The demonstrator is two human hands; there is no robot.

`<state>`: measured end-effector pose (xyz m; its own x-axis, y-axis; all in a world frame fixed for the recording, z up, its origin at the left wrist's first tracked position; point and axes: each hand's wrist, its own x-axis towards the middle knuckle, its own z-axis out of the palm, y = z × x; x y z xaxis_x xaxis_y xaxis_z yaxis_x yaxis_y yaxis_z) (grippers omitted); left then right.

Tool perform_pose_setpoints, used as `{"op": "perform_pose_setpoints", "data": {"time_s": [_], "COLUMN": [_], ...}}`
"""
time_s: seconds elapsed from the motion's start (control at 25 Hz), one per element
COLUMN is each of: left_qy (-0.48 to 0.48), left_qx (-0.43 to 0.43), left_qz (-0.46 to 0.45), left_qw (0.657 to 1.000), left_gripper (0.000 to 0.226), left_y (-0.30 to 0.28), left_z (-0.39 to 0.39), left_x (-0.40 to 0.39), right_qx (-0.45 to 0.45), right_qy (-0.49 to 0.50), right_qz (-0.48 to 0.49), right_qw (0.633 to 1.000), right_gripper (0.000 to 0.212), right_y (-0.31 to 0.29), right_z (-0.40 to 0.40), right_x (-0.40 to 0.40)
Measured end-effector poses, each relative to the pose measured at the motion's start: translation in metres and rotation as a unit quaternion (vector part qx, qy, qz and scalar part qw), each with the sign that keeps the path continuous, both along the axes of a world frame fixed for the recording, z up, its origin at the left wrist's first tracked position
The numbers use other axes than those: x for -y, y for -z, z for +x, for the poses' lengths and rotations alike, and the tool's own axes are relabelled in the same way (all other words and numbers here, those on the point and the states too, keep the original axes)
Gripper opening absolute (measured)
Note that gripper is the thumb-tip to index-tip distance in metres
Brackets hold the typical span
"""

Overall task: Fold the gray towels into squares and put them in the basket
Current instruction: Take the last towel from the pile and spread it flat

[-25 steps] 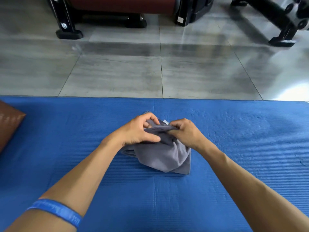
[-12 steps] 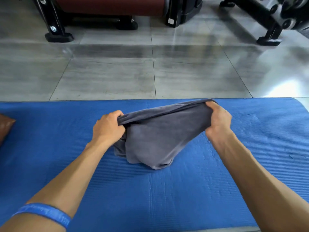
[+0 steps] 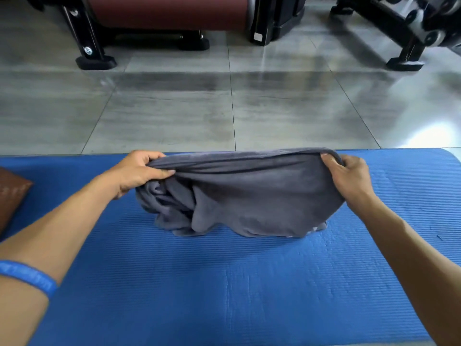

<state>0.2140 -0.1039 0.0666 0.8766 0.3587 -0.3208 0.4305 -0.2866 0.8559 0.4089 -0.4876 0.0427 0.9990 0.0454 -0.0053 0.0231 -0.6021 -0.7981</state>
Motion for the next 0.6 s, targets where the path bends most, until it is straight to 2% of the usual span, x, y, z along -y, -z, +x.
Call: {"op": "perform_pose_setpoints", "data": {"time_s": [0.08, 0.12, 0.2, 0.28, 0.36, 0.4, 0.52, 0.6], "left_qy": [0.048, 0.064, 0.103, 0.149, 0.198, 0.211, 0.185, 0.131], "left_qx": [-0.033, -0.042, -0.059, -0.090, -0.115, -0.122, -0.126, -0.129], "left_qz": [0.013, 0.043, 0.106, 0.145, 0.158, 0.178, 0.285, 0.328], "left_qw": [0.998, 0.996, 0.987, 0.974, 0.961, 0.953, 0.932, 0.927], "left_gripper": [0.034, 0.033, 0.026, 0.036, 0.031, 0.026, 0.017, 0.016], "left_y": [-0.007, -0.013, -0.033, -0.056, -0.076, -0.081, -0.075, -0.060], "left_z": [0.002, 0.008, 0.020, 0.028, 0.033, 0.035, 0.036, 0.033], "left_x": [-0.011, -0.014, -0.018, -0.021, -0.021, -0.021, -0.024, -0.026], "right_qx": [-0.025, -0.033, -0.063, -0.119, -0.170, -0.192, -0.238, -0.237], "right_qy": [-0.025, -0.026, -0.018, -0.011, -0.024, -0.047, -0.123, -0.175], "right_qz": [-0.052, -0.047, 0.041, 0.145, 0.180, 0.186, 0.146, 0.051], "right_qw": [0.998, 0.998, 0.997, 0.982, 0.969, 0.963, 0.952, 0.954], "right_gripper": [0.047, 0.047, 0.040, 0.021, 0.009, 0.012, 0.021, 0.018], "right_y": [-0.001, -0.003, -0.009, -0.020, -0.027, -0.029, -0.026, -0.021], "right_z": [0.003, 0.004, 0.005, 0.005, 0.005, 0.004, 0.002, -0.002], "right_x": [0.003, 0.003, 0.003, 0.004, 0.010, 0.013, 0.020, 0.016]}}
